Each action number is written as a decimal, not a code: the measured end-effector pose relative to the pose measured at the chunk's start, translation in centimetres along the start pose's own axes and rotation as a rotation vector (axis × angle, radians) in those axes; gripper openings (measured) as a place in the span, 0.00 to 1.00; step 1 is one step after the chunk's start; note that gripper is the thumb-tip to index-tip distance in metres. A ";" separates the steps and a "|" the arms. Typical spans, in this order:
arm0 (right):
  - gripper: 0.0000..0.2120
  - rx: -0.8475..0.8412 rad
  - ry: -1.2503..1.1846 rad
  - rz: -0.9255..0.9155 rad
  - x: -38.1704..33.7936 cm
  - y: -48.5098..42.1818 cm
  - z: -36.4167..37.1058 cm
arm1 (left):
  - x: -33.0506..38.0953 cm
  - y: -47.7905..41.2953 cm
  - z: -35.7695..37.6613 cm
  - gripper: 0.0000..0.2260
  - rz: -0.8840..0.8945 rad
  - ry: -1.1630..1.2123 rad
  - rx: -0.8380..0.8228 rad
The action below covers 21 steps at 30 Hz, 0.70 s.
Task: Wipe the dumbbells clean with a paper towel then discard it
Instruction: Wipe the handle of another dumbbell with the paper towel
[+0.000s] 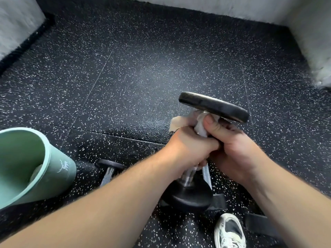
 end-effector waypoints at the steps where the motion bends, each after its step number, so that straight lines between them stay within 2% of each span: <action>1: 0.18 -0.071 0.027 -0.009 -0.3 0.0 0.0 | 0.1 0.2 -0.1 0.12 -0.010 0.041 -0.037; 4: 0.17 -0.229 0.036 -0.004 -1.0 0.3 0.1 | 0.4 0.5 -0.1 0.19 -0.001 0.130 -0.134; 6: 0.19 -0.286 0.011 0.031 -1.1 0.4 0.2 | 0.3 0.5 -0.2 0.16 0.000 0.158 -0.194; 7: 0.19 -0.302 0.002 0.036 -1.1 0.5 0.2 | 0.5 0.6 -0.4 0.13 -0.010 0.167 -0.226; 10: 0.20 -0.312 -0.041 0.050 -1.0 0.8 0.5 | 0.5 0.9 -0.8 0.12 -0.040 0.172 -0.289; 12: 0.23 -0.283 -0.029 0.050 -0.9 1.0 0.8 | 0.4 0.9 -0.9 0.18 -0.044 0.168 -0.281; 16: 0.07 0.004 0.158 -0.027 -1.0 0.9 1.6 | 0.2 0.4 -0.4 0.10 -0.025 0.197 -0.168; 19: 0.07 0.304 0.246 -0.068 -0.9 0.4 1.5 | 0.1 0.0 -0.1 0.10 0.023 0.247 -0.068; 21: 0.08 0.421 0.243 -0.088 -1.1 -0.1 1.3 | 0.3 0.0 -0.4 0.10 0.071 0.254 -0.046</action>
Point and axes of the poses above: each hand's wrist, its own y-axis away from the middle knuckle, its own z-axis out of the palm, x = y × z, the point moved 4 cm from there along -y, towards the middle knuckle, and after that the axes turned 14 degrees about x, right-handed, at the moved point
